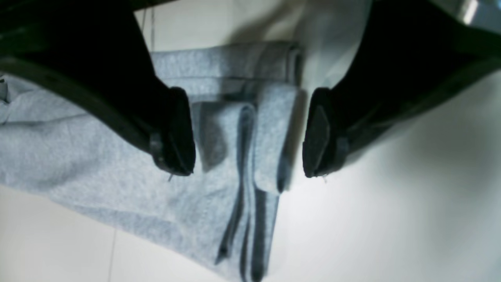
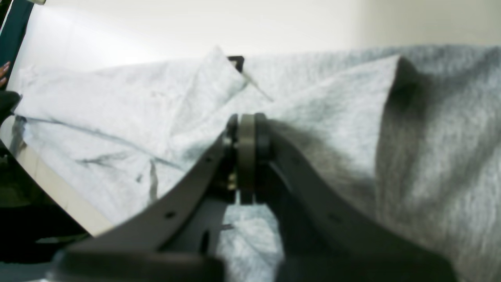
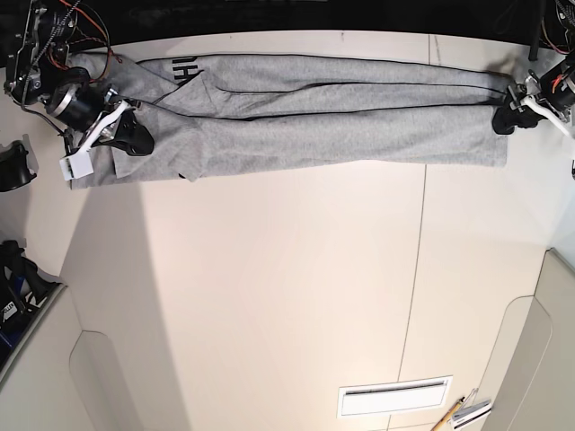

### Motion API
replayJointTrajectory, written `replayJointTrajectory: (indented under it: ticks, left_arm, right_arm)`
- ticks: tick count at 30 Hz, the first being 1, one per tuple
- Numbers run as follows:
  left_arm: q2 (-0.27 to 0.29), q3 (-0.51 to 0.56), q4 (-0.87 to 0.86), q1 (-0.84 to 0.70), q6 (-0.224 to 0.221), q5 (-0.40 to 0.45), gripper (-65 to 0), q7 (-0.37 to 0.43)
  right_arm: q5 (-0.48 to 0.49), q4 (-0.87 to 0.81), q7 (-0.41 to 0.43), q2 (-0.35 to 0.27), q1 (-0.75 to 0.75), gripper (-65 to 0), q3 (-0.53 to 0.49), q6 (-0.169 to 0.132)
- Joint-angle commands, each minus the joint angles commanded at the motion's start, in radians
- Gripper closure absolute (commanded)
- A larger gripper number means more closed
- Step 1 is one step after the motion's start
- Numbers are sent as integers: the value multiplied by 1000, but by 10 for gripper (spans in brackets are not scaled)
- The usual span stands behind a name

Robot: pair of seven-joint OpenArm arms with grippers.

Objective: Fold the T-shirt properly
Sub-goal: 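Regrasp the folded strip end with the left gripper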

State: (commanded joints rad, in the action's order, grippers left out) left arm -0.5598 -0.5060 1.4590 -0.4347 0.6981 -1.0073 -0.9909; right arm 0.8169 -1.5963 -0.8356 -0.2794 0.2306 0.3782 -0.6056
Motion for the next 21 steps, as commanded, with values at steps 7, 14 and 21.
replayJointTrajectory:
  ticks: [7,14,21]
  left_arm:
    - [0,95,0,0,0,2,-468,-16]
    - [0,95,0,7,0,26,-3,-14]
    - [-7,92,0,89,0,108,0,-21]
  right_arm:
    - [3,0,-10,0,0,0,0,0]
    - [46,0,-19,0,-2,0,0,0]
    - [84,-6,-44,0,-18,0,22,0]
